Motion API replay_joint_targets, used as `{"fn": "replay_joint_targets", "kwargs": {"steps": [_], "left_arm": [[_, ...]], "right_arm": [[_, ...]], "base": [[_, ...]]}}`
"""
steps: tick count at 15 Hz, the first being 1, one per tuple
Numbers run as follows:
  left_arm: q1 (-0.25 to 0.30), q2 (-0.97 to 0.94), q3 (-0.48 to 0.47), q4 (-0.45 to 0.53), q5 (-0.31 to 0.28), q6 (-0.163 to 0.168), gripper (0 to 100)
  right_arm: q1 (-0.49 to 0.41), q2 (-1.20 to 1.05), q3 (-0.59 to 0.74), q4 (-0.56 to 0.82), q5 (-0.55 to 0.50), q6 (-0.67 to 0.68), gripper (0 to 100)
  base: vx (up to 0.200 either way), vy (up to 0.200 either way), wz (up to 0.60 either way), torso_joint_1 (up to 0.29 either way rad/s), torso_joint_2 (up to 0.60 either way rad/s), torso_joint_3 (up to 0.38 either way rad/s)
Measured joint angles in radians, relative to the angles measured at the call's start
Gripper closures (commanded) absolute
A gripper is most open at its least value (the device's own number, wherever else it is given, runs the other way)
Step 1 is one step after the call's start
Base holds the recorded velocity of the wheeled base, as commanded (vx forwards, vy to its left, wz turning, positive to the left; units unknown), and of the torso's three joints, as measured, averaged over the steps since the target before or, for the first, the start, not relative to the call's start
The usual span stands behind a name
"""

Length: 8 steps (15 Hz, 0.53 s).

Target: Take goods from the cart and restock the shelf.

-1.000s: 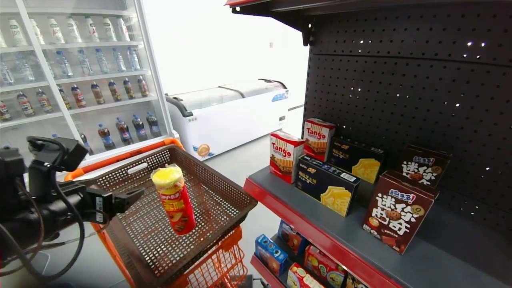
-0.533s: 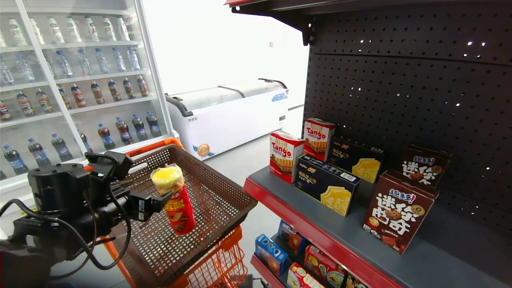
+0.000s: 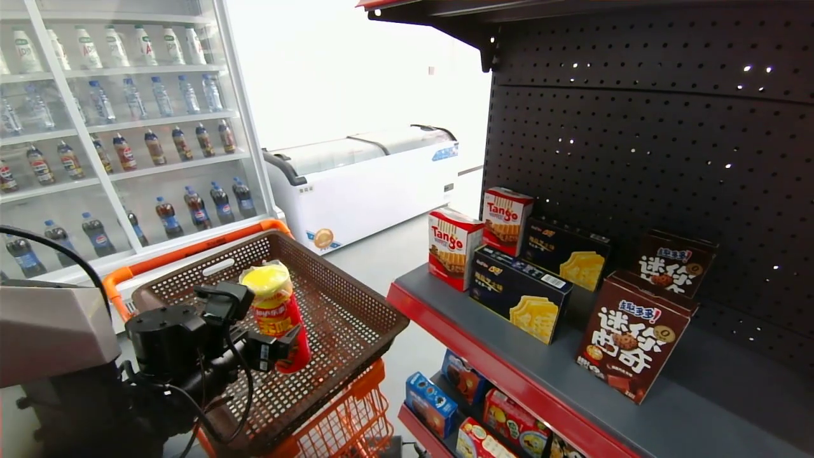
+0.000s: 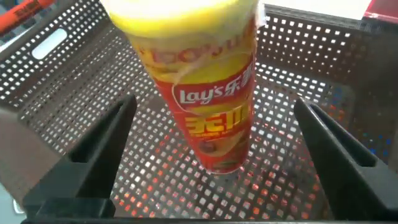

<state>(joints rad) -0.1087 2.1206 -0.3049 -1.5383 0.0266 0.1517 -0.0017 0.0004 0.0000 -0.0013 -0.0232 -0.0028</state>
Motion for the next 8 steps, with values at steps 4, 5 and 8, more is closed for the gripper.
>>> {"fn": "replay_joint_targets", "kwargs": {"steps": [4,5,8], "left_arm": [[0.018,0.111,-0.100,-0.026,0.007,0.018,0],[0.023,0.128,-0.122,-0.023,0.008,0.019,0],[0.035,0.163,-0.160,-0.019,0.003,0.019,0]], "right_arm": [[0.000,0.000,0.000,0.000,0.000,0.000,0],[0.000,0.000,0.000,0.000,0.000,0.000,0],[0.000,0.000,0.000,0.000,0.000,0.000,0]], "base": [[0.000,0.000,0.00,0.000,0.00,0.000],[0.000,0.000,0.00,0.000,0.00,0.000],[0.000,0.000,0.00,0.000,0.00,0.000]]}}
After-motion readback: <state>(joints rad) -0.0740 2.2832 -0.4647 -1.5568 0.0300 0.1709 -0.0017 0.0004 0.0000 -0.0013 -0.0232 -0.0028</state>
